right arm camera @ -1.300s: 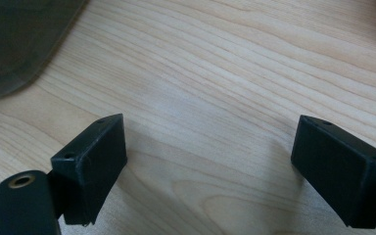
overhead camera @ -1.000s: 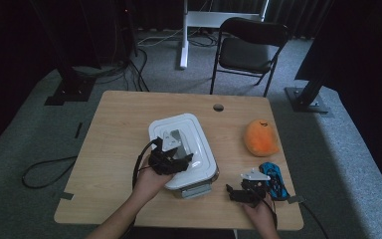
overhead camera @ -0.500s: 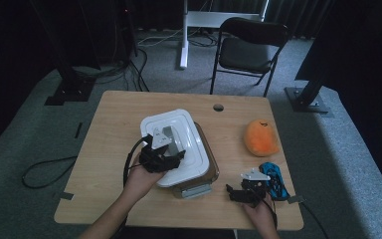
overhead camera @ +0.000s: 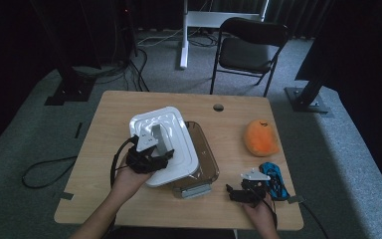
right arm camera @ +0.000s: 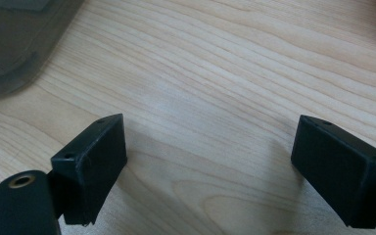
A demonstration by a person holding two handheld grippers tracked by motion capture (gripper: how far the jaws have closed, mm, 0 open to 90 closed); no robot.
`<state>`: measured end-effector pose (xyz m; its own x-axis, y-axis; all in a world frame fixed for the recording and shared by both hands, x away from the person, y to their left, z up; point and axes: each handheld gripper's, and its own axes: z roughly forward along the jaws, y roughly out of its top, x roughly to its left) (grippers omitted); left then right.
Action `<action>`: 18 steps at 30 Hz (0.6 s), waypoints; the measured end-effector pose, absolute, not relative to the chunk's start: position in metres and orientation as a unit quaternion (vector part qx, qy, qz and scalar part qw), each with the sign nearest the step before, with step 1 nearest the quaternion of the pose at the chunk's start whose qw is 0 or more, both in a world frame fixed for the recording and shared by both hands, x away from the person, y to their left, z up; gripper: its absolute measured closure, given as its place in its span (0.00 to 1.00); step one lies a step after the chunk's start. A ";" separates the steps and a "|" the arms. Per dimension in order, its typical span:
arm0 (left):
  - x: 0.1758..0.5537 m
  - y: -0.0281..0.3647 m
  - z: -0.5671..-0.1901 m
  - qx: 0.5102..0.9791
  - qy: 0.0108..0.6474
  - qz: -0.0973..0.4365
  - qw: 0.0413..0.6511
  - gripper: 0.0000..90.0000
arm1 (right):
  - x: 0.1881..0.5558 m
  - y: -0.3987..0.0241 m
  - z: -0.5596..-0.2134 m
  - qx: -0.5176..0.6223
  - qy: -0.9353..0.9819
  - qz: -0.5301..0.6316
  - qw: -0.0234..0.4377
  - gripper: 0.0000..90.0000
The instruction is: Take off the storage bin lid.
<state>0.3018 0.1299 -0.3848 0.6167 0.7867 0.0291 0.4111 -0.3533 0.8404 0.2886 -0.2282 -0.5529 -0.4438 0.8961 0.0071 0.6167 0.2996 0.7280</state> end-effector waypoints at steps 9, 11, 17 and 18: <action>0.298 0.145 -0.383 0.786 0.381 0.227 0.430 0.46 | 0.289 -0.228 -0.553 0.485 0.779 0.339 0.206 0.14; 0.297 0.149 -0.383 0.785 0.382 0.230 0.429 0.46 | 0.289 -0.228 -0.553 0.485 0.779 0.339 0.206 0.14; 0.293 0.159 -0.384 0.783 0.385 0.236 0.427 0.46 | 0.289 -0.228 -0.553 0.485 0.779 0.338 0.206 0.14; 0.292 0.161 -0.384 0.783 0.386 0.238 0.426 0.46 | 0.289 -0.228 -0.553 0.485 0.779 0.338 0.206 0.14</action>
<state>0.2924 0.1613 -0.3844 0.5890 0.8069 0.0436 0.4019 -0.3394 0.8505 0.2887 -0.2283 -0.5529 -0.4440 0.8960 0.0067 0.6166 0.3000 0.7279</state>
